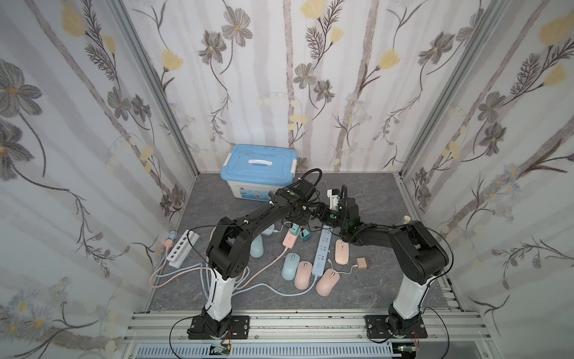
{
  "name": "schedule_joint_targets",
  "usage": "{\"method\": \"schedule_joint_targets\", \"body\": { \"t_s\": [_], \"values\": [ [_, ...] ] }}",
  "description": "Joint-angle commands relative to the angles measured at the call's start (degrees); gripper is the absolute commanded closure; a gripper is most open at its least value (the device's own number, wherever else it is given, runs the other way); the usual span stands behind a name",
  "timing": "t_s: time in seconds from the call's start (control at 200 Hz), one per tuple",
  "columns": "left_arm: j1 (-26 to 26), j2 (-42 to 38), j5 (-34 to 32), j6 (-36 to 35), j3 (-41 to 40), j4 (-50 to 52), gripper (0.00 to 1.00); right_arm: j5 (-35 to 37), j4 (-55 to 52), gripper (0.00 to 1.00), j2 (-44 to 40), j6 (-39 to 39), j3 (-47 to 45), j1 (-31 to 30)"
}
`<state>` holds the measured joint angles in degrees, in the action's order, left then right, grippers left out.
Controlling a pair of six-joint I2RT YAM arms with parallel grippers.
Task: Unplug the wireless mouse
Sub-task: Remove the plug from the socket.
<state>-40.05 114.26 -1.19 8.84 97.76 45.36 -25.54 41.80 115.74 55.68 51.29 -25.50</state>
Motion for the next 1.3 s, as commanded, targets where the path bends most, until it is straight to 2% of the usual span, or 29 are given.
{"method": "schedule_joint_targets", "body": {
  "t_s": [0.0, 0.205, 0.4, 0.535, 0.649, 0.764, 0.834, 1.059, 1.299],
  "values": [
    [0.06, -1.45, 1.65, -1.67, -0.7, -3.78, 1.0, -1.98, 4.75, 0.21, 2.08, 2.6, 1.01, 0.09],
    [0.06, -3.6, 4.12, -2.23, -3.93, -6.22, 1.0, -3.51, 11.59, 0.25, 5.2, 4.8, 1.63, 0.28],
    [0.06, -5.26, 5.63, -2.77, -5.75, -7.36, 1.0, -4.25, 13.12, 0.35, 7.6, 5.74, 3.29, 0.27],
    [0.11, -6.02, 6.72, -2.68, -6.91, -8.66, 1.0, -4.41, 15.23, 0.44, 8.74, 7.36, 3.51, 0.1],
    [0.06, -6.43, 6.65, -2.09, -7.75, -9.84, 1.0, -3.85, 17.35, 0.62, 9.32, 8.84, 3.0, -0.16],
    [0.06, -8.73, 5.38, -0.84, -10.79, -13.45, 1.0, -2.3, 19.61, 0.83, 9.58, 10.34, 2.0, -0.51],
    [0.07, -10.18, 4.54, 0.09, -12.42, -15.62, 1.0, -1.25, 21.74, 1.0, 9.84, 11.62, 1.24, -0.76],
    [-0.2, -12.35, 3.45, 2.93, -14.08, -16.96, 1.0, 2.52, 29.31, 1.0, 11.65, 17.08, -0.83, -1.42],
    [-0.37, -16.29, 2.02, 8.71, -22.47, -21.53, 1.0, 5.22, 29.77, 1.0, 11.85, 19.43, -2.32, -2.09]
  ]
}}
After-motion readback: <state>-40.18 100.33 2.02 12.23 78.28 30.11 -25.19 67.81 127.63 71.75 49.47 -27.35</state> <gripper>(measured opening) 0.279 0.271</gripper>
